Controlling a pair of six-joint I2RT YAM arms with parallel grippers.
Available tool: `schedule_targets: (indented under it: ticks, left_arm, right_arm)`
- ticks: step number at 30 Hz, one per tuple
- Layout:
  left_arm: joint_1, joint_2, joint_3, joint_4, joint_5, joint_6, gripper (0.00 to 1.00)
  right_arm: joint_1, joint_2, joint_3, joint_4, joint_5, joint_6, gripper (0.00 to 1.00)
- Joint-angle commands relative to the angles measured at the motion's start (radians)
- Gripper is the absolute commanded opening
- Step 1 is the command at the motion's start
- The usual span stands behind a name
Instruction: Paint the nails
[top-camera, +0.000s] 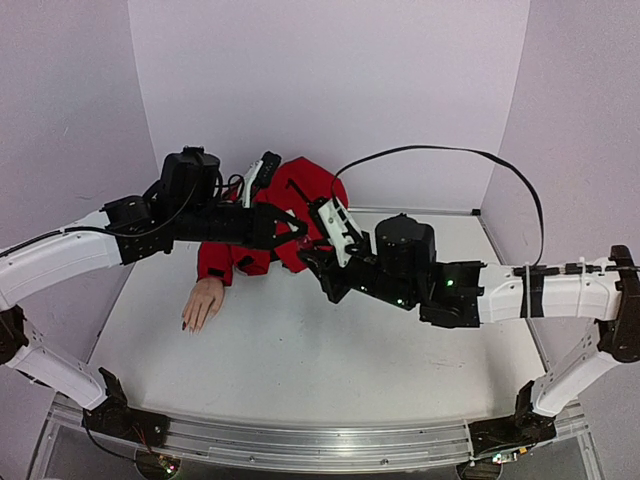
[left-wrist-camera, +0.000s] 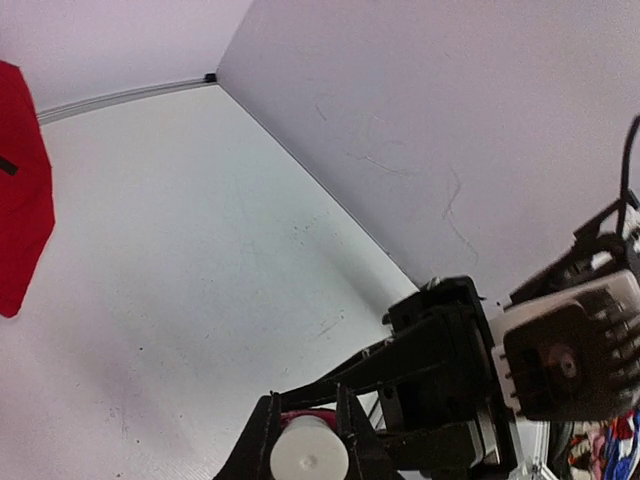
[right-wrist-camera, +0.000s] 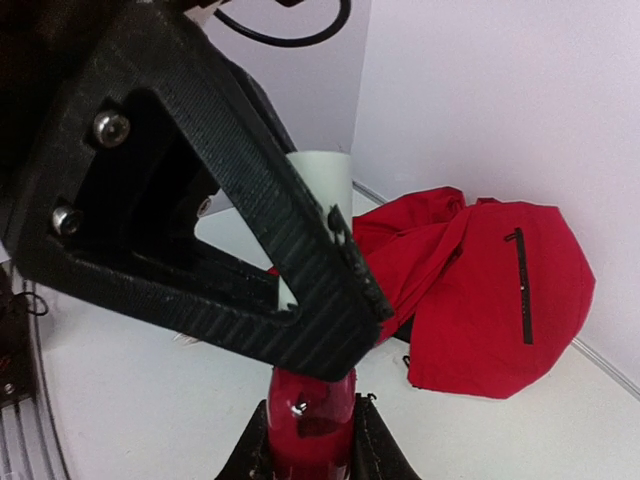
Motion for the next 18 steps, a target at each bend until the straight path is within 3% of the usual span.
schedule_targets:
  ticks: [1,5,7,8,10,15,16,18]
  left_arm:
    - [-0.009,0.005,0.059,0.118,0.298,0.118,0.04]
    - [-0.018,0.019,0.074,0.15,0.692,0.235,0.0]
    - [-0.044,0.011,0.06,0.176,0.889,0.315,0.0]
    - [-0.064,0.002,0.055,0.178,0.965,0.366,0.0]
    - [-0.076,-0.004,0.058,0.179,1.018,0.399,0.0]
    - [-0.077,-0.014,0.072,0.181,0.954,0.38,0.01]
    - [-0.076,-0.023,0.068,0.181,0.916,0.369,0.07]
    - [-0.075,-0.043,0.047,0.181,0.851,0.349,0.34]
  right_arm:
    - [-0.038,-0.122,-0.007,0.051,-0.474,0.024,0.0]
    - [-0.133,-0.133,0.015,0.094,-1.118,0.2,0.0]
    - [-0.134,-0.098,0.038,0.177,-1.361,0.313,0.0]
    - [-0.131,-0.085,0.025,0.27,-1.406,0.398,0.0]
    - [-0.129,-0.077,-0.008,0.413,-1.412,0.487,0.0]
    - [-0.136,-0.11,-0.059,0.404,-1.288,0.438,0.0]
    - [-0.142,-0.127,-0.074,0.381,-1.24,0.402,0.0]
    - [-0.148,-0.177,-0.092,0.257,-1.08,0.285,0.0]
